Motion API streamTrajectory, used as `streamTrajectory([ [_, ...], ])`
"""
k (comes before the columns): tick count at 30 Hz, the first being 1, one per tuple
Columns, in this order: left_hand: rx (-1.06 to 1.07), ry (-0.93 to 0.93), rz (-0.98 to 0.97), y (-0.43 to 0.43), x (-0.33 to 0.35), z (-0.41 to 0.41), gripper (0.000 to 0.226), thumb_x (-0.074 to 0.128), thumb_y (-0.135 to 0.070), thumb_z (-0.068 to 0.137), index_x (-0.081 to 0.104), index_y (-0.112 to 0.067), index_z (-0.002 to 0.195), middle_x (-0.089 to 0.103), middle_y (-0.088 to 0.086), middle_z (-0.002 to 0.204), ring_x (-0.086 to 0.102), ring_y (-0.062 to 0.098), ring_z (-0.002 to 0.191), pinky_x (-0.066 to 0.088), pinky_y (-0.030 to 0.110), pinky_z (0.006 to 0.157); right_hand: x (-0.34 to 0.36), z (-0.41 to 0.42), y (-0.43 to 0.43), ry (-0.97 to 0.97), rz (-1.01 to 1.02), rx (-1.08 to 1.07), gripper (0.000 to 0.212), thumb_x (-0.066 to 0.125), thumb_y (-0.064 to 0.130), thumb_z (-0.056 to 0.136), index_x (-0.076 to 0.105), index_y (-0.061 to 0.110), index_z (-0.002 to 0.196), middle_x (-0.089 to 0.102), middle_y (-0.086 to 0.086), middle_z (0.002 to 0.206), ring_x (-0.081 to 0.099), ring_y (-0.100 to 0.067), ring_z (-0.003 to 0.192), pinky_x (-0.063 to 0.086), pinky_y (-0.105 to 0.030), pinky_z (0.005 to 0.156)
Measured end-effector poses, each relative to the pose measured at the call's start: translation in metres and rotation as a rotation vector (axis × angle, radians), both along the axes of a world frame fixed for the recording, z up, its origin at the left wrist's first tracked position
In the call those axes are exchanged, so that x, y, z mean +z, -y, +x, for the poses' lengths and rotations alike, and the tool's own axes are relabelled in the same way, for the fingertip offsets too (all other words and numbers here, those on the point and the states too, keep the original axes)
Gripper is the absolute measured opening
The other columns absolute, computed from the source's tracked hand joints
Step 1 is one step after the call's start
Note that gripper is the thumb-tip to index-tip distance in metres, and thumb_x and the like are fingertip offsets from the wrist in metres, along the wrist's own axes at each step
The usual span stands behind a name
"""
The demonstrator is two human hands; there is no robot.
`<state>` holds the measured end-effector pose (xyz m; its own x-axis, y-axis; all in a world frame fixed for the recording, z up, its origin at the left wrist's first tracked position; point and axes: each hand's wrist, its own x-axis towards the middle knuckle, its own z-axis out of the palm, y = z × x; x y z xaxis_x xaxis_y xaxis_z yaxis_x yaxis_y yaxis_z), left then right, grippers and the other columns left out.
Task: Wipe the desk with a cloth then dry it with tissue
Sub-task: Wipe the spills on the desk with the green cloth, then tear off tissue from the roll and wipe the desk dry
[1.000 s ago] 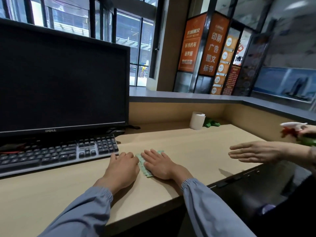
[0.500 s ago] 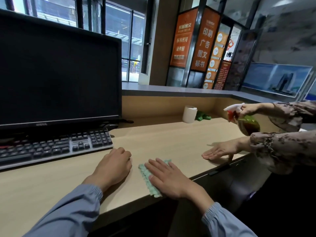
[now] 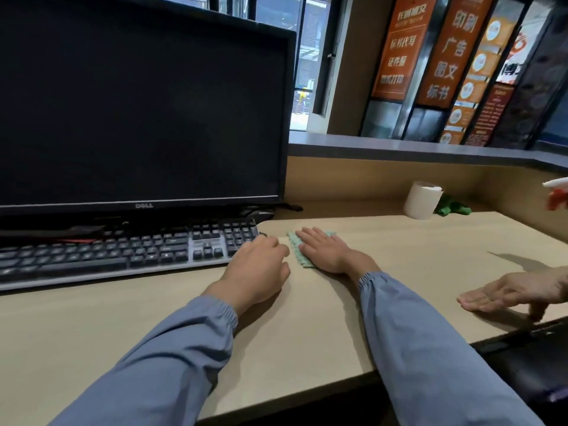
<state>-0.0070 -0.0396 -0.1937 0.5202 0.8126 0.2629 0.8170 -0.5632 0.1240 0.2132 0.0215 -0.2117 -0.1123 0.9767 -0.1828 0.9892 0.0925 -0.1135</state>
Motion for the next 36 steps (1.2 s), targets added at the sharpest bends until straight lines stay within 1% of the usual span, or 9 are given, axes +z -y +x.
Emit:
streamTrajectory([
  [4,0.013,0.000,0.016,-0.012,0.001,-0.006,0.040,0.043,-0.036,0.105,0.058,-0.023,0.140,0.055,0.000,0.137,0.044,0.022,0.130,0.036,0.041,0.109,0.005,-0.003,-0.053,0.024,0.003,-0.021,0.059,0.014,0.048,0.109,0.004,0.032,0.165,0.000,0.004,0.174,-0.002,-0.016,0.159,0.000,-0.048,0.125],
  [10,0.043,0.018,0.022,-0.027,0.004,-0.017,0.040,0.043,-0.038,0.104,0.058,-0.026,0.140,0.055,-0.004,0.137,0.045,0.020,0.128,0.035,0.042,0.106,0.007,-0.011,-0.098,0.061,-0.024,-0.047,0.061,0.013,0.051,0.109,0.016,0.025,0.165,0.014,-0.005,0.172,0.012,-0.026,0.158,0.006,-0.048,0.126],
  [14,0.071,0.035,-0.013,-0.026,0.009,-0.027,0.037,0.043,-0.036,0.104,0.060,-0.026,0.136,0.055,-0.004,0.133,0.047,0.021,0.125,0.036,0.045,0.104,0.012,-0.011,-0.095,0.035,-0.047,-0.051,0.061,0.013,0.052,0.110,0.017,0.025,0.165,0.014,-0.005,0.172,0.011,-0.025,0.158,0.006,-0.048,0.126],
  [17,0.090,0.031,-0.010,-0.013,0.017,-0.040,0.030,0.042,-0.035,0.104,0.063,-0.027,0.125,0.056,-0.003,0.125,0.049,0.022,0.118,0.038,0.046,0.101,0.017,-0.014,-0.086,-0.072,0.014,-0.073,0.065,0.014,0.055,0.110,0.015,0.022,0.165,0.015,-0.004,0.172,0.011,-0.023,0.158,0.003,-0.047,0.126],
  [22,0.138,0.080,0.006,0.008,0.023,-0.079,0.030,0.041,-0.034,0.105,0.062,-0.027,0.125,0.056,-0.005,0.125,0.049,0.021,0.118,0.037,0.044,0.100,0.029,-0.033,-0.042,-0.194,0.189,0.013,0.058,0.028,0.044,0.111,0.031,0.015,0.161,0.026,-0.006,0.169,0.019,-0.022,0.156,0.010,-0.045,0.124],
  [25,0.186,0.097,0.003,0.025,0.025,-0.113,0.028,0.043,-0.035,0.105,0.061,-0.029,0.125,0.055,-0.005,0.127,0.049,0.021,0.120,0.035,0.043,0.099,0.031,-0.054,-0.002,-0.239,0.324,0.046,0.051,0.037,0.042,0.109,0.045,0.017,0.153,0.043,-0.004,0.161,0.040,-0.024,0.146,0.032,-0.040,0.116],
  [27,0.220,0.095,0.002,0.037,0.026,-0.136,0.030,0.045,-0.035,0.105,0.062,-0.030,0.129,0.056,-0.005,0.131,0.050,0.022,0.123,0.035,0.044,0.101,0.033,-0.073,0.023,-0.300,0.445,0.083,0.041,0.044,0.034,0.109,0.055,0.018,0.144,0.055,-0.001,0.149,0.051,-0.020,0.134,0.040,-0.035,0.108],
  [31,0.286,0.113,-0.023,0.062,0.021,-0.183,0.032,0.047,-0.037,0.105,0.060,-0.029,0.133,0.056,-0.005,0.134,0.051,0.021,0.127,0.035,0.046,0.105,0.038,-0.128,0.062,-0.497,0.513,0.195,0.028,0.049,0.029,0.107,0.065,0.020,0.128,0.063,0.006,0.128,0.058,-0.011,0.114,0.046,-0.029,0.096],
  [36,0.375,0.143,-0.005,0.097,0.019,-0.240,0.032,0.048,-0.037,0.104,0.060,-0.029,0.134,0.055,-0.006,0.135,0.050,0.019,0.129,0.036,0.044,0.105,0.037,-0.217,0.088,-0.500,0.481,0.365,0.022,0.051,0.030,0.107,0.067,0.023,0.120,0.062,0.013,0.116,0.058,-0.003,0.103,0.046,-0.020,0.085],
])
